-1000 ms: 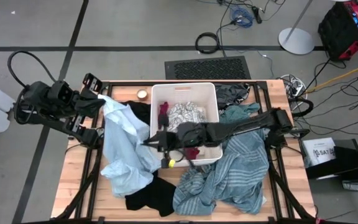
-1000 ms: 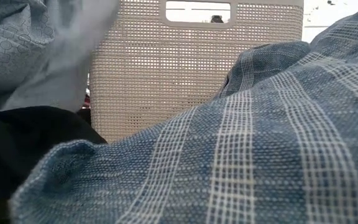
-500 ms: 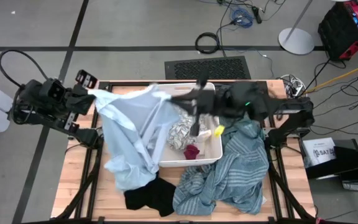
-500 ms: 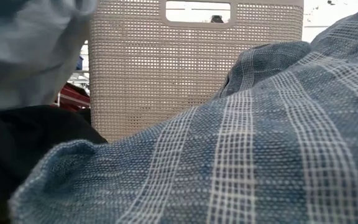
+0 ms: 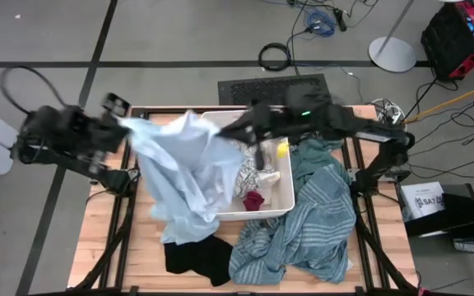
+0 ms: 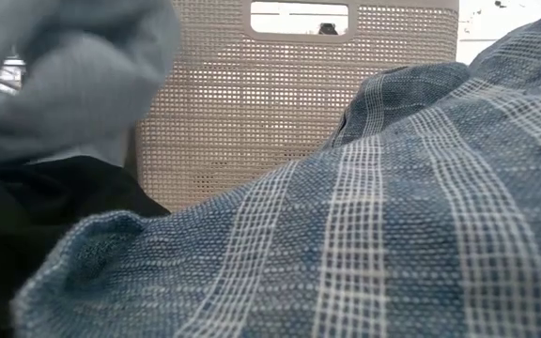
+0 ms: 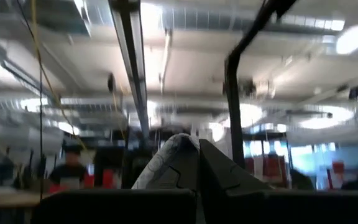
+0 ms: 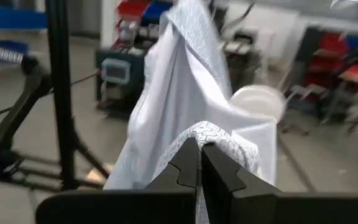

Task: Sort clothes
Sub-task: Put the light blue shirt into the laundry bin

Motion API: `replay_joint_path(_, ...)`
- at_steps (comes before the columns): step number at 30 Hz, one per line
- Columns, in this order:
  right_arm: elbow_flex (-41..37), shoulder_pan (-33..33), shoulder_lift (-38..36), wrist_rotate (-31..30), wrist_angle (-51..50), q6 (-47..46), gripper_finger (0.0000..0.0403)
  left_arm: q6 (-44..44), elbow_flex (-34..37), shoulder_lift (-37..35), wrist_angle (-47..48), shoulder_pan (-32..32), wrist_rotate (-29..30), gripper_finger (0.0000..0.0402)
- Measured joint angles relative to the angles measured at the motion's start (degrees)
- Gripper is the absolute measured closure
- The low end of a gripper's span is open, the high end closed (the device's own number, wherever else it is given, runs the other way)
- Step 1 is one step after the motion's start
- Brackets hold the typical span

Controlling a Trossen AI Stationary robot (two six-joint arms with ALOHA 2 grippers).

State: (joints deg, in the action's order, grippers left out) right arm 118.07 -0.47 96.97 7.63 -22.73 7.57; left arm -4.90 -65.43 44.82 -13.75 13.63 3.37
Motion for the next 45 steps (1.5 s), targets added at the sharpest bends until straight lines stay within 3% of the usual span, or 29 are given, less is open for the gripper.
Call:
replay_joint_path(7, 0.0, 1.0, 7.6, 7.6, 1.0, -1.5, 0.0403, 3.9, 0.1, 6.8, 6.4, 0.0, -0.1, 0.04)
replay_joint_path(12, -0.1, 1.1, 9.8, 13.6, 1.4, -2.7, 0.0403, 4.5, 0.1, 7.6, 8.8, 0.0, -0.1, 0.04)
replay_joint_path(23, -0.1, 1.8, 9.1, 14.9, 7.1, -2.9, 0.0403, 6.0, 0.0, 5.1, 13.2, 0.0, -3.1, 0.04)
replay_joint_path(45, 0.0, 0.4, 8.6, 15.0, 7.1, -5.5, 0.0403, 2.9, 0.0, 3.2, 15.3, 0.0, -3.6, 0.04)
